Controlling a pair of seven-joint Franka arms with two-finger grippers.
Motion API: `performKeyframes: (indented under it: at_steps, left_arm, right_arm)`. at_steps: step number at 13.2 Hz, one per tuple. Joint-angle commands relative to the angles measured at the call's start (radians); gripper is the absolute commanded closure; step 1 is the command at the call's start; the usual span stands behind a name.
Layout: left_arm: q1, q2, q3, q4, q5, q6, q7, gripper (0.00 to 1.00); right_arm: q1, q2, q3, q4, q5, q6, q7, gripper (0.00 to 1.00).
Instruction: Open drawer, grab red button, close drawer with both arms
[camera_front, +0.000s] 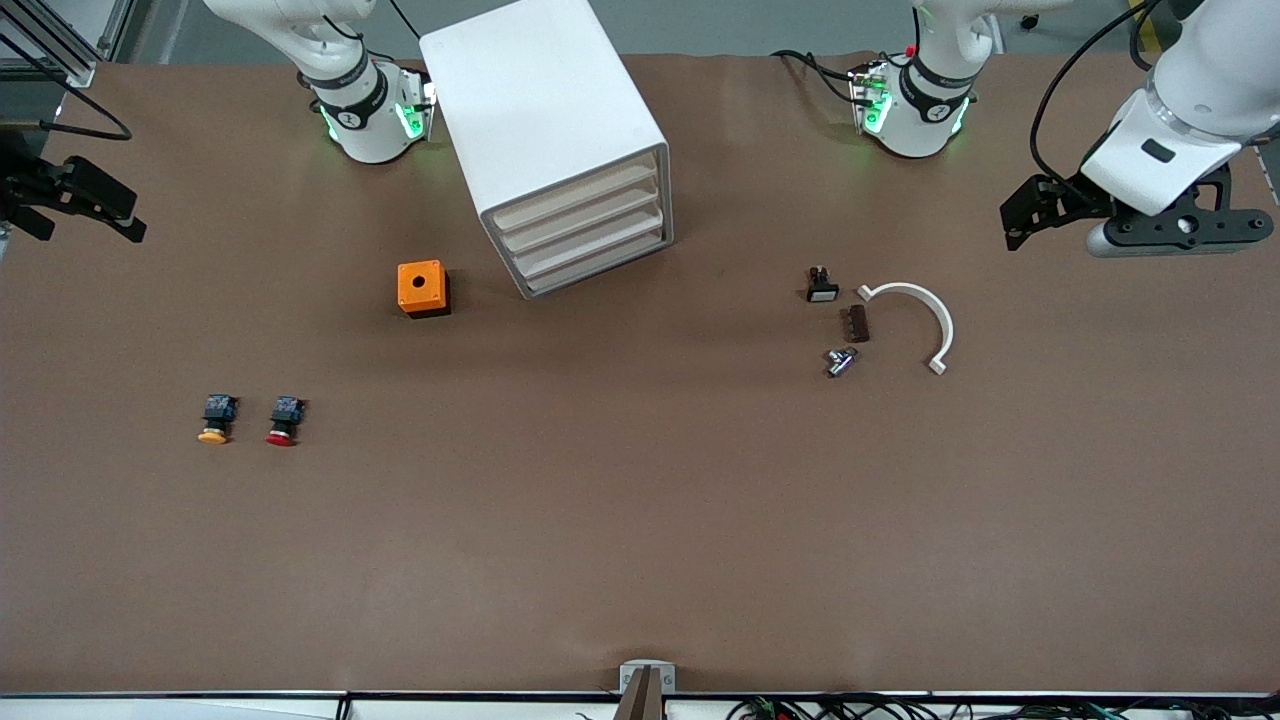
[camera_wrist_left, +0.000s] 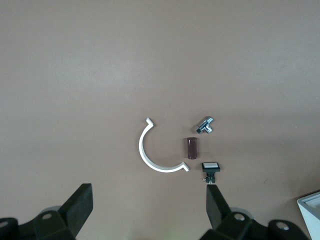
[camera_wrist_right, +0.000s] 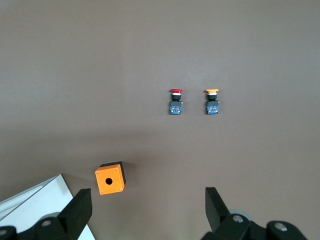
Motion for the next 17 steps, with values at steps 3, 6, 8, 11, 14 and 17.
performKeyframes:
  at_steps: [3, 6, 8, 11, 14, 17]
  left_arm:
    - [0.075, -0.044, -0.020, -0.025, -0.020, 0.009, 0.086, 0.00]
    - [0.073, -0.030, -0.015, 0.007, -0.022, 0.009, 0.071, 0.00]
    - [0.069, -0.030, 0.019, 0.027, -0.022, -0.014, 0.072, 0.00]
    - [0.061, -0.022, 0.074, 0.047, -0.075, -0.040, 0.071, 0.00]
    - [0.059, -0.022, 0.070, 0.050, -0.068, -0.040, 0.066, 0.00]
    - [0.058, -0.022, 0.065, 0.056, -0.061, -0.046, 0.066, 0.00]
  right_arm:
    - [0.000, -0.008, 0.002, 0.002, -0.007, 0.002, 0.011, 0.00]
    - [0.002, -0.007, 0.002, 0.002, -0.007, -0.001, 0.012, 0.00]
    - [0.002, -0.006, 0.002, 0.002, -0.007, 0.000, 0.012, 0.00]
    - [0.005, 0.010, 0.003, 0.025, -0.005, 0.000, 0.012, 0.00]
    - [0.006, 0.017, 0.004, 0.034, -0.010, -0.001, 0.012, 0.00]
    - [0.005, 0.017, 0.005, 0.034, -0.013, -0.001, 0.012, 0.00]
